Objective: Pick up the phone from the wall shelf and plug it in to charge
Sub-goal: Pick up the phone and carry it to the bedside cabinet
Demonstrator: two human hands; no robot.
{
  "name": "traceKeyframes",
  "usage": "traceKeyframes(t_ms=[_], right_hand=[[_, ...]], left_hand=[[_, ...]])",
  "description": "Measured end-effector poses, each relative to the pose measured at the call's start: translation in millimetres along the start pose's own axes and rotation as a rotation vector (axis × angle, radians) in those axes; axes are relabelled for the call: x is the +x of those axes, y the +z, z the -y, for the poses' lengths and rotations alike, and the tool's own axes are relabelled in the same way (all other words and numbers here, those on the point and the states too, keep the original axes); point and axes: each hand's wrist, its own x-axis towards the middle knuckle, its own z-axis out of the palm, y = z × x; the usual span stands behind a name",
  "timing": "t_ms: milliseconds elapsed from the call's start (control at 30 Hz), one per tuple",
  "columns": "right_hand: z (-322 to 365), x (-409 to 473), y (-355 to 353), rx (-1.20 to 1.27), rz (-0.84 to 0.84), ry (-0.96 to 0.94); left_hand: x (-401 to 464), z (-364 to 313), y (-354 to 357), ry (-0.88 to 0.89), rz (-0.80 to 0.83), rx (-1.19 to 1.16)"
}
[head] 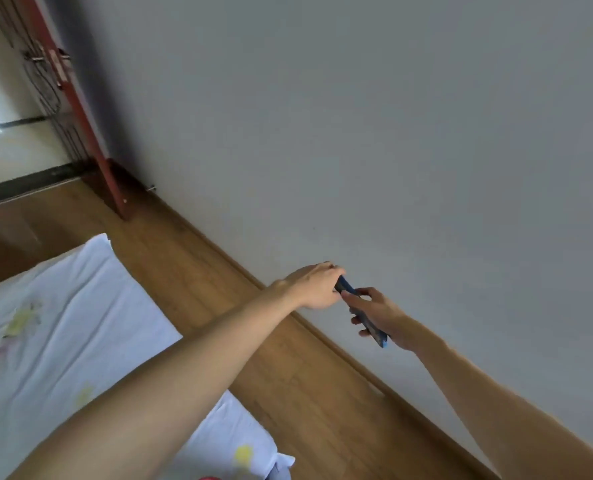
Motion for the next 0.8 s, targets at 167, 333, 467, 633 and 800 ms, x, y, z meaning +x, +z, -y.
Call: traceKeyframes(t_ms=[167,333,467,633,800], right_hand=[[46.9,68.4,-28.9,-0.011,0.042,-0.026],[103.1,157.6,-28.8,-0.022,0.153,-0.043],[136.3,219.9,-16.1,-0.083,0.283,-0.045],[180.0,307.5,-2.1,-0.234,0.434,-0.090],[246.7,373.1,20.1,-0.335,0.569,-0.168]], left_hand=[[56.1,34.7,-32.2,-0.035,-0.066,-0.025],[102.1,89.8,-60.1,-0.145,-0.065,-0.001],[136.0,133.9,-74.9,-0.253,-0.088,-0.012],[178.8,189.2,-95.7,-0.405,-0.112,-0.026],[201.4,234.2,-124.7,-0.593,-0.224,-0.072]])
